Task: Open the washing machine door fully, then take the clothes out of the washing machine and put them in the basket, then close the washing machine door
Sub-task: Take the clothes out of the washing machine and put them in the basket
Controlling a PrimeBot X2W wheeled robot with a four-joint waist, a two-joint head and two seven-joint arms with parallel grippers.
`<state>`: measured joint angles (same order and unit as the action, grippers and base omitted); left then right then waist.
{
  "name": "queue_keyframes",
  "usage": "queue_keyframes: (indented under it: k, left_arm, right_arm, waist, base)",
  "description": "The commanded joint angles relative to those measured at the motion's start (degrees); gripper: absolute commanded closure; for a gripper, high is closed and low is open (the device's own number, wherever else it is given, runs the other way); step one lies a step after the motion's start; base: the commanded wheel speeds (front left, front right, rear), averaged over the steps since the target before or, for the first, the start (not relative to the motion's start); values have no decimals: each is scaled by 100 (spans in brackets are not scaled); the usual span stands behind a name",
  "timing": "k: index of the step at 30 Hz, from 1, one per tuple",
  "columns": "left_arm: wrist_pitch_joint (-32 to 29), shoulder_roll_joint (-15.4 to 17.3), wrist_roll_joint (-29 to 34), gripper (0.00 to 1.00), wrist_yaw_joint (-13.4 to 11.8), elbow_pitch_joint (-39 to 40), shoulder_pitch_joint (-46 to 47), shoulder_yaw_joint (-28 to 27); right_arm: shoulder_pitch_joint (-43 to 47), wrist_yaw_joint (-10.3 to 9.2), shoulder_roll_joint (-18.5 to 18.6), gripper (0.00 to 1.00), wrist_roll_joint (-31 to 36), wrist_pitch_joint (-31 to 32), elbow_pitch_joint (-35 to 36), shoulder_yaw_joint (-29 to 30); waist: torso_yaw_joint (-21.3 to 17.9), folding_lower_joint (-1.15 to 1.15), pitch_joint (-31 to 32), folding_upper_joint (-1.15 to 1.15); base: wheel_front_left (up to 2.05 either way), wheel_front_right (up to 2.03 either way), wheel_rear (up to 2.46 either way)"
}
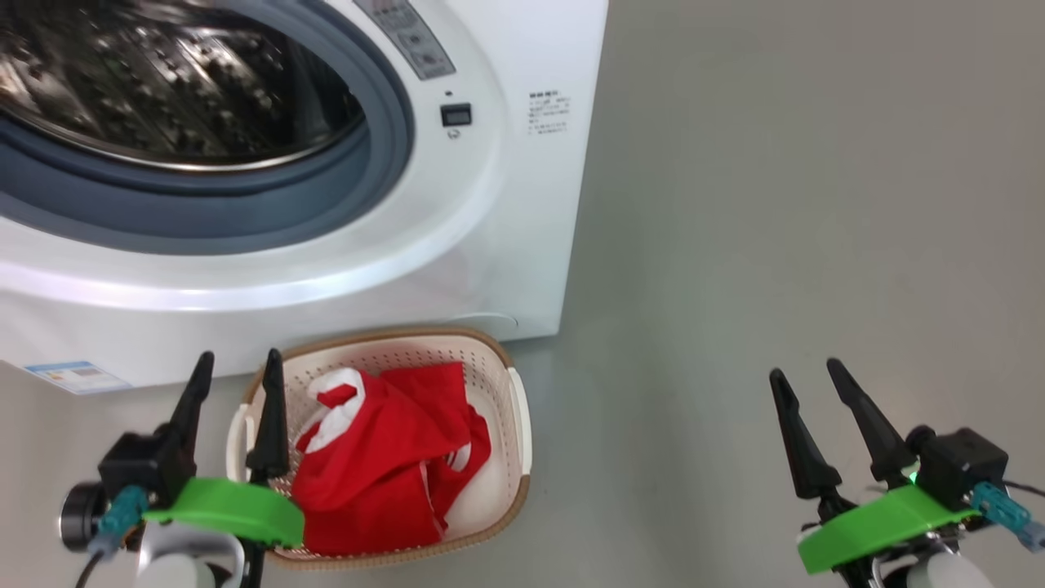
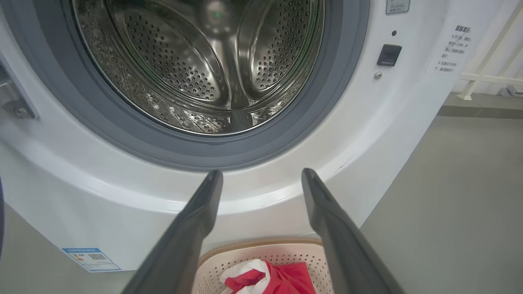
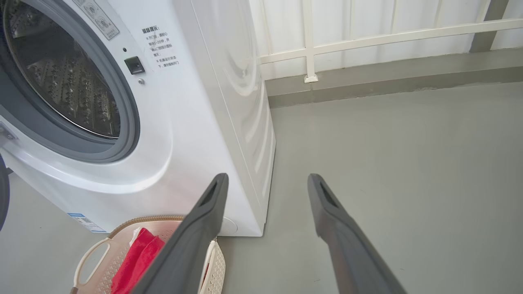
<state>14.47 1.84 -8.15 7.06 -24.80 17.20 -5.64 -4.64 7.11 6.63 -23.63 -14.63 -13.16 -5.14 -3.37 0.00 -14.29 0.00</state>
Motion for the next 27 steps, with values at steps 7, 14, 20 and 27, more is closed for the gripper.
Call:
queue_keyframes:
  k: [7,14,20,27]
  left_arm:
    - [52,105,-90,0,17,824,-617,-115]
    - [52,104,-119,0,-70,1306,-1145,-168]
    - [52,104,-285,0,-252,1488,-1476,-114]
    - [52,104,-321,0,-293,1537,-1515,-54]
  right_arm:
    - [343,37,125,0,39,-37,192,-2]
    - [532,37,164,0,47,-37,256,86]
    - [616,37,135,0,62,-37,294,192]
    - [643,37,133,0,79,-37,306,189]
  waist:
    - [154,0,395,0]
    - [182,0,501,0]
    - [198,0,531,0]
    - [194,0,543,0]
  base:
    - [0,0,0]
    - [0,0,0]
    - [0,0,0]
    - [0,0,0]
